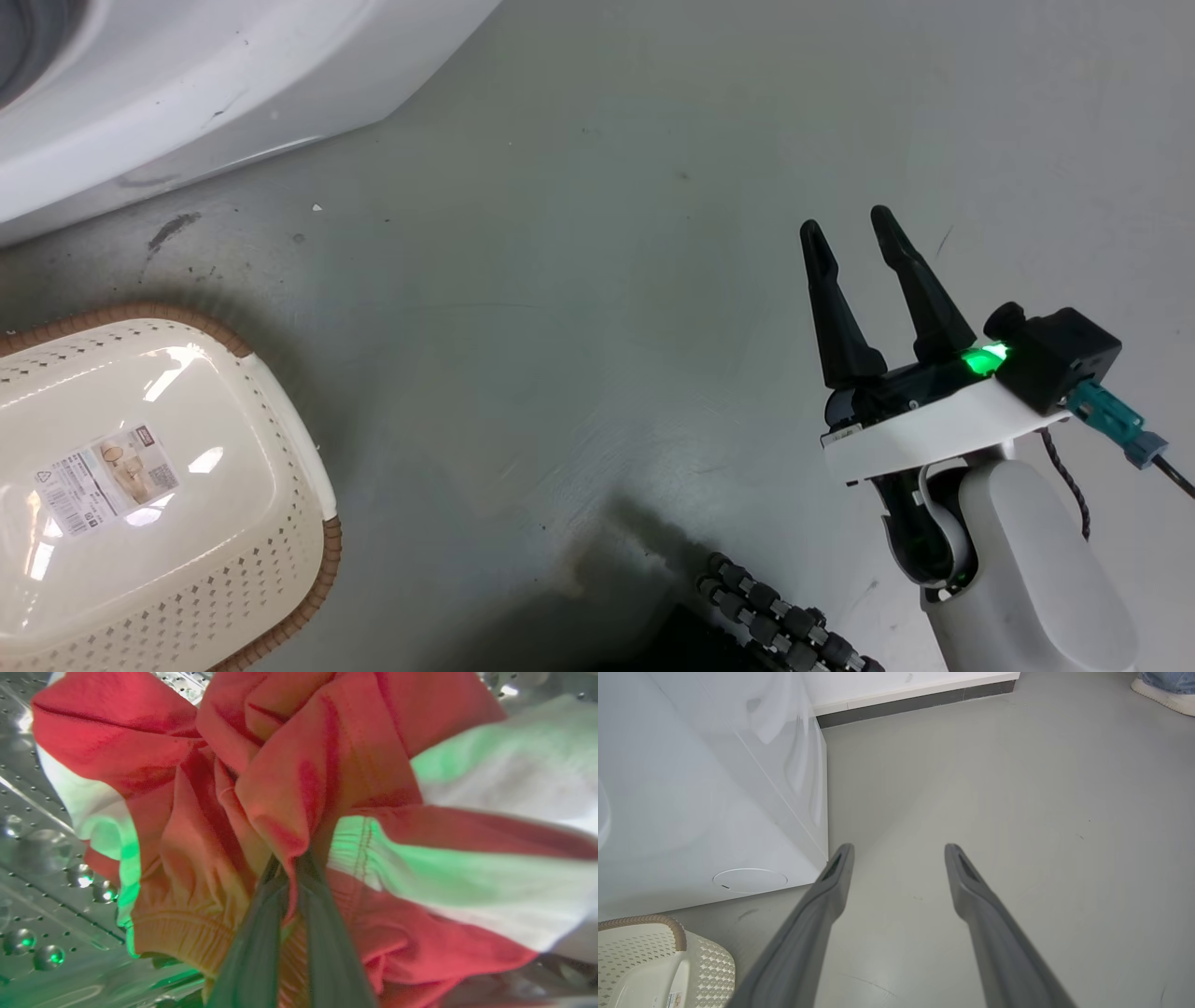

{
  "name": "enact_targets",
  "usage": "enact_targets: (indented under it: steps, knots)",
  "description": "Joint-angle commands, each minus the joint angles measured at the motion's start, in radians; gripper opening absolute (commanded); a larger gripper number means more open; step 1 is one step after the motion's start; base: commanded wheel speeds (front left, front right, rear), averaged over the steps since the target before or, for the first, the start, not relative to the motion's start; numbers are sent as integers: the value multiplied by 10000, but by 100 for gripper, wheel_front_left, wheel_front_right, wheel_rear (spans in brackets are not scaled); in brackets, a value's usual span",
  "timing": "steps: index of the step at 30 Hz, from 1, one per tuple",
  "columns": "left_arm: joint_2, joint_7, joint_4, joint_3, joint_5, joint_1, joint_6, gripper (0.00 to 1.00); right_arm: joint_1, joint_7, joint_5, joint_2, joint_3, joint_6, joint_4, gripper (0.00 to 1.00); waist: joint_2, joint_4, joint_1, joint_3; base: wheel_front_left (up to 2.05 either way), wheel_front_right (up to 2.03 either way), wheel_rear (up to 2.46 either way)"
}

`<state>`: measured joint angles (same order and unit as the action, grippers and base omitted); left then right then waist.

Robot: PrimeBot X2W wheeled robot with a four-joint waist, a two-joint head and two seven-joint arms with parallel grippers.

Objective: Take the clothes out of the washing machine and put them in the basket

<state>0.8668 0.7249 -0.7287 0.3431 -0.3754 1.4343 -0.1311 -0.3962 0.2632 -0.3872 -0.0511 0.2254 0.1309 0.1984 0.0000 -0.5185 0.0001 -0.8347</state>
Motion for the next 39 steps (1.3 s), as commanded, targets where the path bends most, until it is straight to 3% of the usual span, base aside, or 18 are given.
enact_targets:
  steps: [1, 8, 19, 20, 24, 33, 39]
  knots:
    - [75, -53, -29, 54, -48, 167, 8, 0, -208, 18, -26, 15, -17, -2, -41, 100, 0, -19, -1, 10, 0, 0, 0]
    - [166, -882, -80, 170, 136, 386, 88, 0, -206, 20, 22, 15, -84, -2, -28, 100, 0, -25, -1, 72, 0, 0, 0]
    - [-326, -4832, -846, 99, 406, -51, 613, 0, -174, 20, 248, 15, -467, -2, 112, 100, 0, 231, -1, 825, 0, 0, 0]
    - [-598, -6000, -1232, 13, 250, -239, 644, 0, -90, 18, 333, 15, -579, -2, 146, 100, 0, 349, -1, 1167, 0, 0, 0]
    - [-1074, -7258, -1884, -111, 17, -786, 704, 0, 81, 20, 477, 13, -740, -2, 271, 100, 0, 574, -1, 1746, 0, 0, 0]
    - [-2279, -9154, -3056, -391, -742, -2550, 740, 0, 496, 19, 911, 9, -999, -2, 707, 100, 0, 1186, -1, 3367, 0, 0, 0]
    - [-3028, -9789, -3134, -625, -1171, -3930, 815, 0, 1092, 19, 1169, 9, -1139, -2, 1047, 100, 0, 1645, -1, 4612, 0, 0, 0]
